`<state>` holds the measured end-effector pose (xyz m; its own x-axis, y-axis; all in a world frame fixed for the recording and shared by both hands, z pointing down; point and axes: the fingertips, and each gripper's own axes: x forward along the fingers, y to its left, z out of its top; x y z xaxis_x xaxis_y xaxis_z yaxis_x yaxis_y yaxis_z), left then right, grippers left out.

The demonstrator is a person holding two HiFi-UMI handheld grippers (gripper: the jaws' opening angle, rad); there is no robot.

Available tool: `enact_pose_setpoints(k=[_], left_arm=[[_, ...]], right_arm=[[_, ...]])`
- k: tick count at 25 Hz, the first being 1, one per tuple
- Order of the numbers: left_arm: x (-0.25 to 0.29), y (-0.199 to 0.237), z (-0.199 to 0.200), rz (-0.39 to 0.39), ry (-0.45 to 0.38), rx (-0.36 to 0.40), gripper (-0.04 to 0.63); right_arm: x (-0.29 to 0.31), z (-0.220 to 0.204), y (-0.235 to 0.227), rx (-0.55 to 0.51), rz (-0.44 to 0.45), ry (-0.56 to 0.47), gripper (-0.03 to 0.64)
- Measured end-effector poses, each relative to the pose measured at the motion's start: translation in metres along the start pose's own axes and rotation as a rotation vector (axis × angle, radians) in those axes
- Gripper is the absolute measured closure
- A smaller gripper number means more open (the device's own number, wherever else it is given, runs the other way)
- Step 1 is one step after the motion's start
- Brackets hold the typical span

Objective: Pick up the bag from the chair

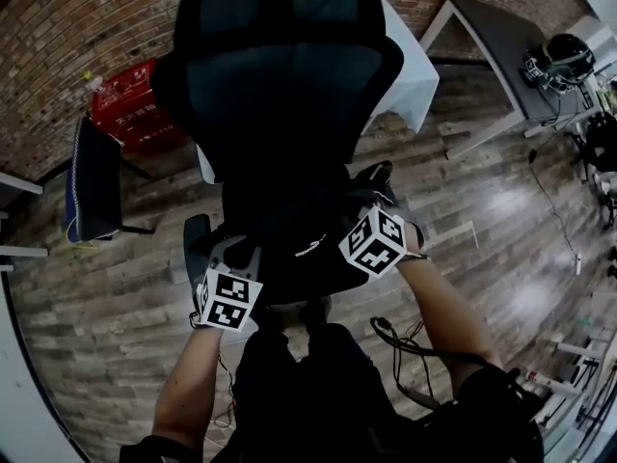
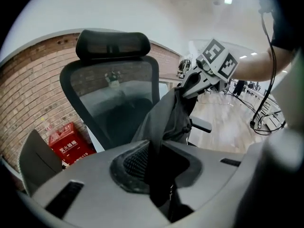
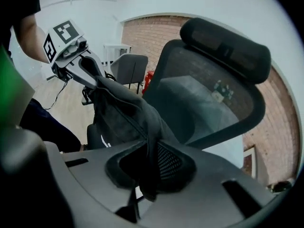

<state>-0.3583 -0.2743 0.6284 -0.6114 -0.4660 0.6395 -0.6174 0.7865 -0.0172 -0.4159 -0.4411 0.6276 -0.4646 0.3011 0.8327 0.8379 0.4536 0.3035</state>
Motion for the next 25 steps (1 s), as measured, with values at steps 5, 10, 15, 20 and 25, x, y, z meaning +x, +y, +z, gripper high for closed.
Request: enact_pose_setpoints(k=[5,10,15,20,25], left_arm=[[-0.038,0.01,0.043,0.028,-0.07,0.059,0.528],[-0.077,0.018,0.082,0.054,-0.152,0.113,0.528],[-0.101,0.02,0.107,0.052,-0.198,0.114,0.528],[-0.119,0.026,0.128,0.083,-0.263,0.103,0.528],[-0.135,0.036,0.151,0.119,-0.323,0.12,0.528]], right_arm=[[-0.048,0.029,-0.012,0.036,-0.071,-0.069,0.572],[-0.093,0.058,-0.02,0.058,-0.134,-0.143,0.572],[-0.127,0.077,-0.028,0.089,-0.185,-0.201,0.572],[-0.151,0.091,-0.036,0.106,-0.242,-0.256,0.572],[-0.17,0.107,-0.044,0.12,-0.291,-0.312,0.572]])
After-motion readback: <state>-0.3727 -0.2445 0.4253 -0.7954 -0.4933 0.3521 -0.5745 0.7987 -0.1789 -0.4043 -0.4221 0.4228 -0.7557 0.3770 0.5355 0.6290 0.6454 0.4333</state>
